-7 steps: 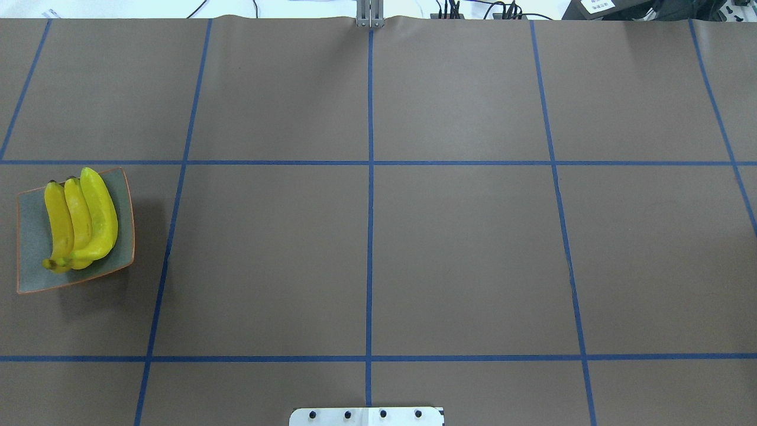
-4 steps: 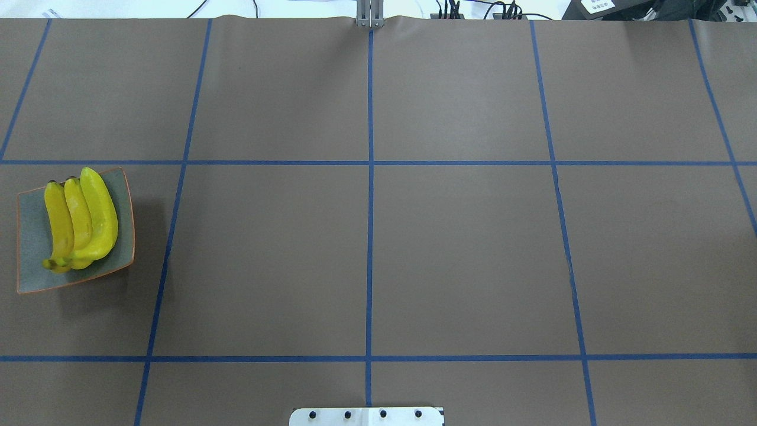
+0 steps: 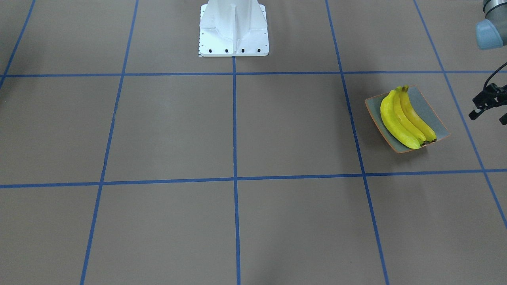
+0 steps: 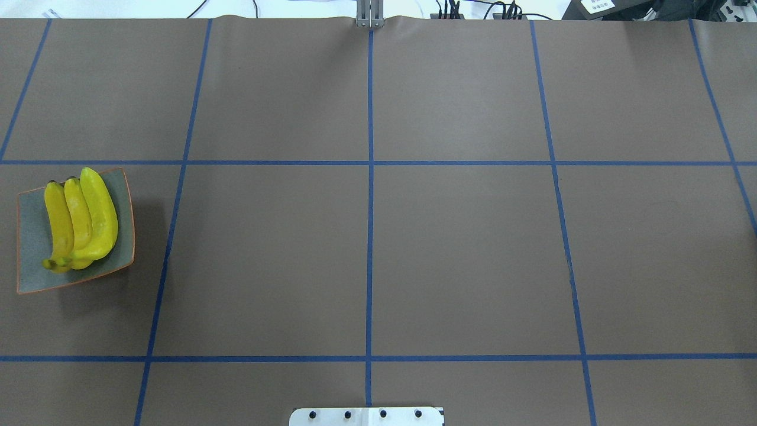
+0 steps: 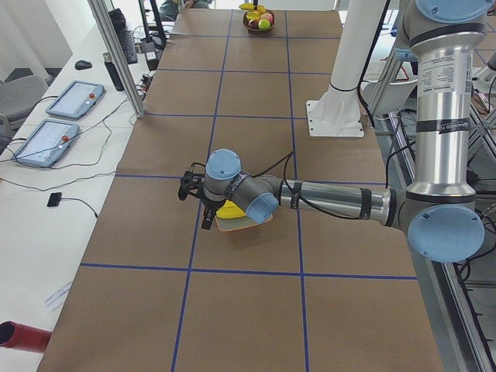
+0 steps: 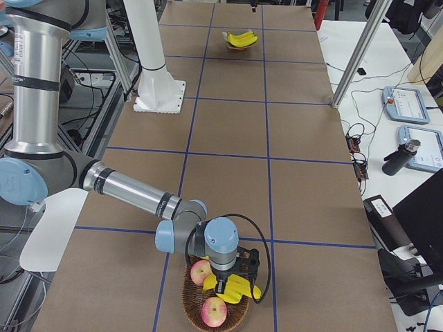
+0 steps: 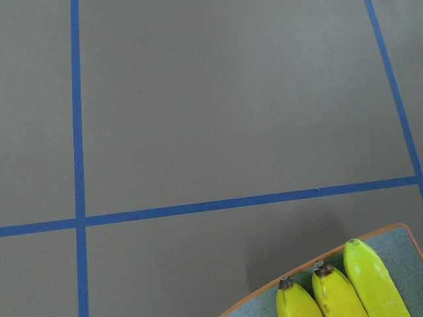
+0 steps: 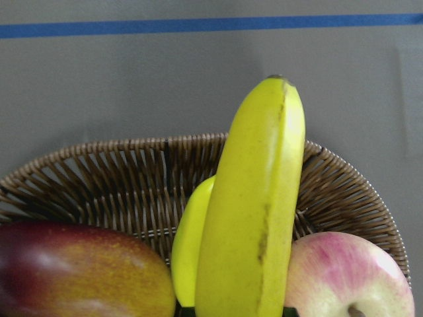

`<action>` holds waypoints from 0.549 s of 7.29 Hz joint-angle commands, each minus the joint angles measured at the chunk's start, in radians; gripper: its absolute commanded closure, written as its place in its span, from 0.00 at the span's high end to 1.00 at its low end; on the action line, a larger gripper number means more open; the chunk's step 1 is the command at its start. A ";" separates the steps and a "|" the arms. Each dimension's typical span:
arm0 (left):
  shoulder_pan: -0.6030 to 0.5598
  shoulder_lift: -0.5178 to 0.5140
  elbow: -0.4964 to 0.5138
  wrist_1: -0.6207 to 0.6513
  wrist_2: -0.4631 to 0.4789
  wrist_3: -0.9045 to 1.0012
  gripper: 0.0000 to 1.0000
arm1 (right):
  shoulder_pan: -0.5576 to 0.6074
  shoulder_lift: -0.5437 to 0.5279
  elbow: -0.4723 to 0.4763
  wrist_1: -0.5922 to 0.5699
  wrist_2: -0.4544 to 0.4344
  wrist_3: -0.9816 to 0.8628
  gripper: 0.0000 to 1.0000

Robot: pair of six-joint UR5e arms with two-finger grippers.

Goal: Transfer all bananas from basket to plate

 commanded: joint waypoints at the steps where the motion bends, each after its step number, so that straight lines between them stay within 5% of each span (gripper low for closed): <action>1: 0.002 -0.001 0.001 0.002 0.000 -0.003 1.00 | 0.030 0.009 0.126 -0.163 -0.015 -0.085 0.00; 3: 0.005 -0.004 -0.002 0.002 -0.003 -0.021 1.00 | 0.030 0.054 0.142 -0.165 0.016 -0.049 0.00; 4: 0.006 -0.024 -0.007 0.000 -0.014 -0.103 1.00 | 0.010 0.074 0.149 -0.152 0.121 0.048 0.00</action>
